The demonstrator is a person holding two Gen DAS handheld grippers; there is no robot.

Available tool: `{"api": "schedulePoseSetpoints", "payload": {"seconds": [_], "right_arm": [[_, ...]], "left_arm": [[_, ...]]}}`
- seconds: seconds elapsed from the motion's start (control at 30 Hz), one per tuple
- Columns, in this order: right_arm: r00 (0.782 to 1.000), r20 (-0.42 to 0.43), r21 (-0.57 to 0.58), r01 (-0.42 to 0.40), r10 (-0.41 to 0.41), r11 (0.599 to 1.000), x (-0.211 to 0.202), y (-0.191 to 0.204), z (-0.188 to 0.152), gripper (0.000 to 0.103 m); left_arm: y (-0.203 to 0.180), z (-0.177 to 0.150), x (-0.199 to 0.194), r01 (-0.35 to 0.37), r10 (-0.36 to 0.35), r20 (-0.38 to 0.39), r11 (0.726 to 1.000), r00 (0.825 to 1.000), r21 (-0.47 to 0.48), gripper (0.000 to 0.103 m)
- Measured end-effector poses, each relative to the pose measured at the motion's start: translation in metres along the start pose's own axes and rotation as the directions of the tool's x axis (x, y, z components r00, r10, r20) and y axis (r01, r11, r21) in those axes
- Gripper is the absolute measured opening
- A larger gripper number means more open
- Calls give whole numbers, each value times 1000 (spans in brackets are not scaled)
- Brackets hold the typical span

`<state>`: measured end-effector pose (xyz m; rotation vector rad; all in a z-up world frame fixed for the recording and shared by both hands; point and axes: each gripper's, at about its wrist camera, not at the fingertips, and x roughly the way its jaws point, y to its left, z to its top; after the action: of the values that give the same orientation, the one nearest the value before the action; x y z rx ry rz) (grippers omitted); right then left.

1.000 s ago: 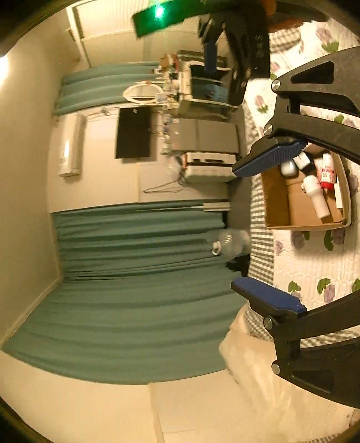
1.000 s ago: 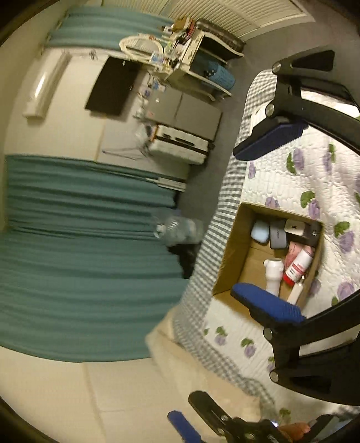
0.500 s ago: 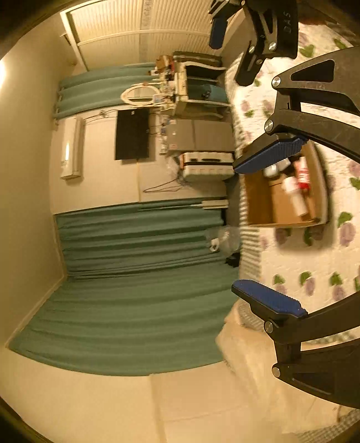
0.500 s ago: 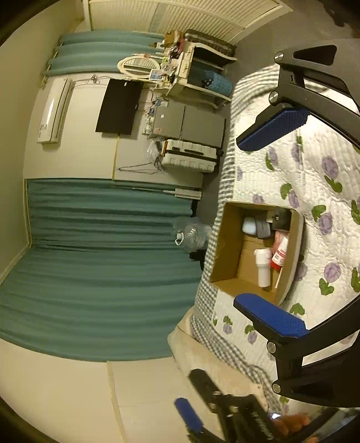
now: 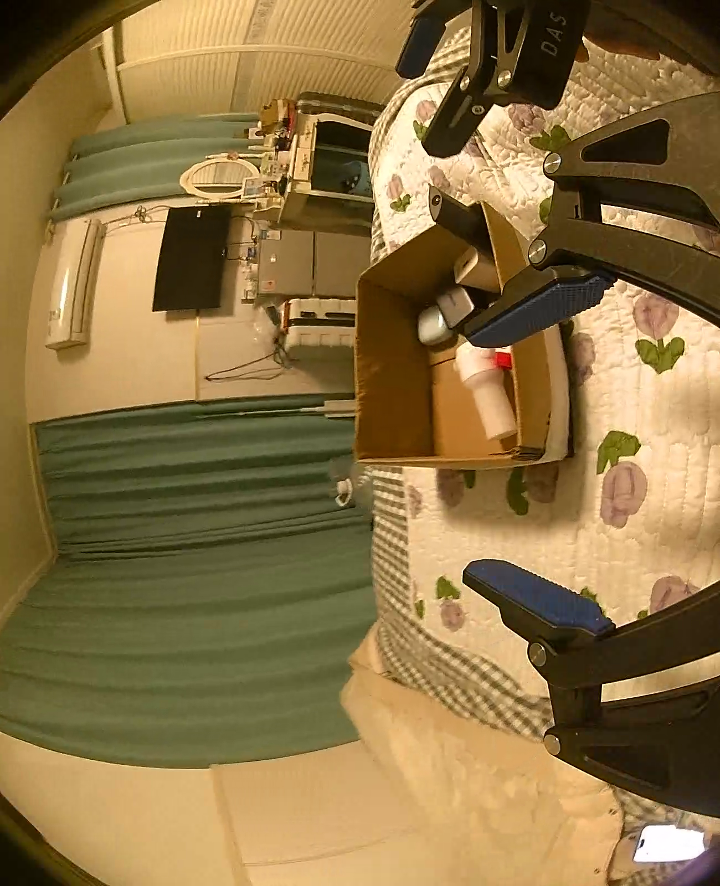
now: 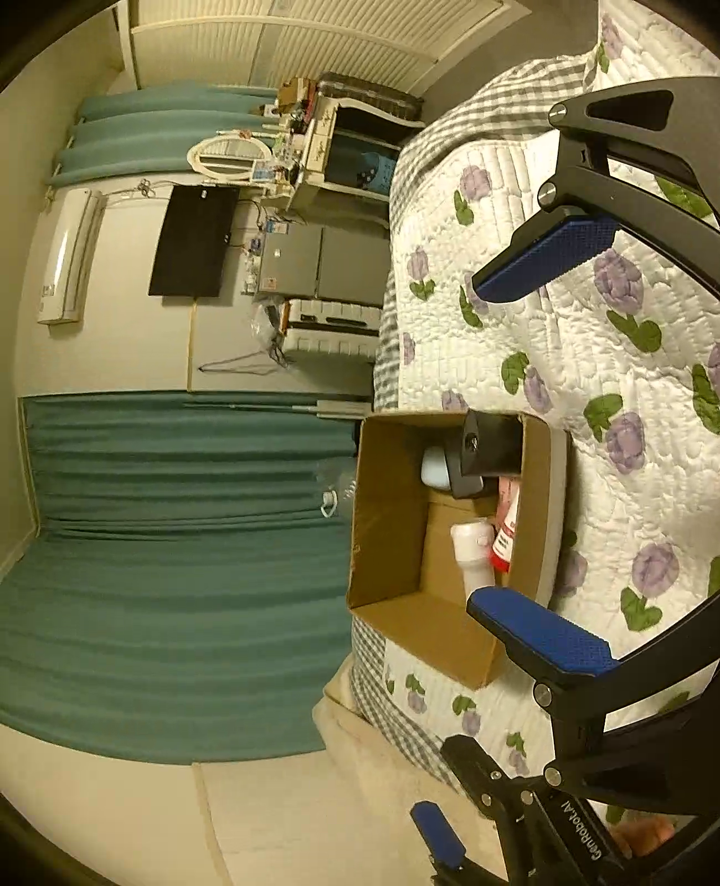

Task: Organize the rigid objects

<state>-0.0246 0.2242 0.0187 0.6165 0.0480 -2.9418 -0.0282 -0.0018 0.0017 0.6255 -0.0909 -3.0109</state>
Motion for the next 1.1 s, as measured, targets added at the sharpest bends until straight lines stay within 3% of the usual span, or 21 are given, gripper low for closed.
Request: {"api": "schedulePoseSetpoints", "payload": {"seconds": [1.1], "right_arm": [[1000, -14, 7, 15, -15, 1000, -1, -2, -1, 103]], "left_arm": [[-2, 0, 1, 35, -35, -16, 999, 999, 2, 82]]}}
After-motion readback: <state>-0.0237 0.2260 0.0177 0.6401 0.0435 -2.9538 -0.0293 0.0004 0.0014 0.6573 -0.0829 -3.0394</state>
